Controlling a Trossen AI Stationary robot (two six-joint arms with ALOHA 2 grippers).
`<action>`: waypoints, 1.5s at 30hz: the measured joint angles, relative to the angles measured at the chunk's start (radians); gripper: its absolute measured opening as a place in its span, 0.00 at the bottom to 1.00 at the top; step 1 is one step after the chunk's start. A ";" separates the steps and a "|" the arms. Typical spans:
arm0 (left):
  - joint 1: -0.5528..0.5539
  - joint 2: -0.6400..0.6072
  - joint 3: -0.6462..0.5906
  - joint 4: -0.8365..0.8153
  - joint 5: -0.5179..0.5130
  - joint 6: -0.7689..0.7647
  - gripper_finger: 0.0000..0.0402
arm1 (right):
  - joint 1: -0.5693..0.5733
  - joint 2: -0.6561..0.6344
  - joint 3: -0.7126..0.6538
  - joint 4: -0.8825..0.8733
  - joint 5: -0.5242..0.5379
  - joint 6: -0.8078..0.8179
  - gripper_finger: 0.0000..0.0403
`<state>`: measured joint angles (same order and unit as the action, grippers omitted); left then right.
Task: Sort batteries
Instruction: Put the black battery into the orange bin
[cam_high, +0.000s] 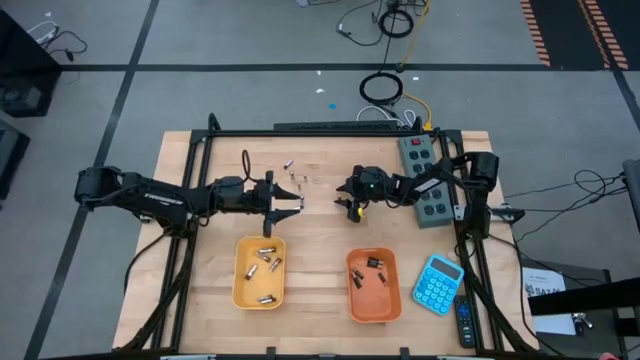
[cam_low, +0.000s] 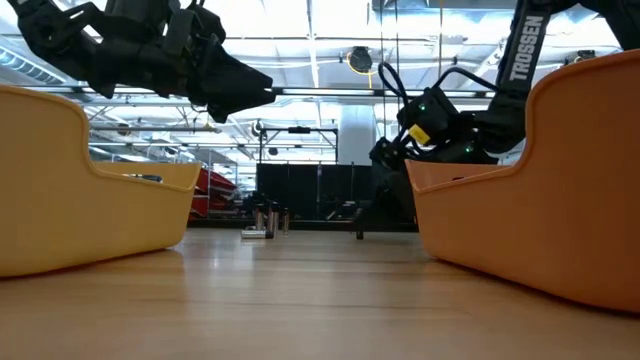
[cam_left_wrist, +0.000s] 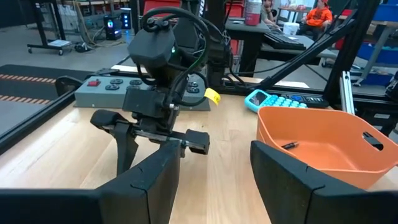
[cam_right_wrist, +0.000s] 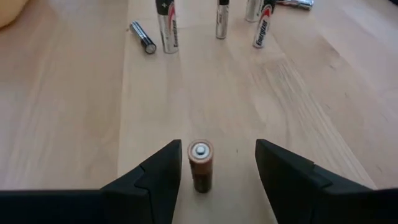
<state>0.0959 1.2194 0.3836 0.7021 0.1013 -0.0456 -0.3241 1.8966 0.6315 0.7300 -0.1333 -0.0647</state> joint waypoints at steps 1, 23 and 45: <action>0.000 0.000 0.000 0.000 0.000 0.000 0.51 | -0.001 0.002 0.000 0.000 0.001 0.000 0.49; 0.001 0.000 0.000 -0.001 -0.004 0.002 0.51 | -0.042 0.009 0.002 -0.016 0.060 -0.006 0.04; 0.001 0.000 0.000 -0.012 -0.004 0.001 0.51 | 0.004 -0.270 0.001 -0.368 0.106 -0.051 0.04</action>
<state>0.0971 1.2194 0.3836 0.6899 0.0975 -0.0448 -0.3200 1.6266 0.6327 0.3624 -0.0274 -0.1155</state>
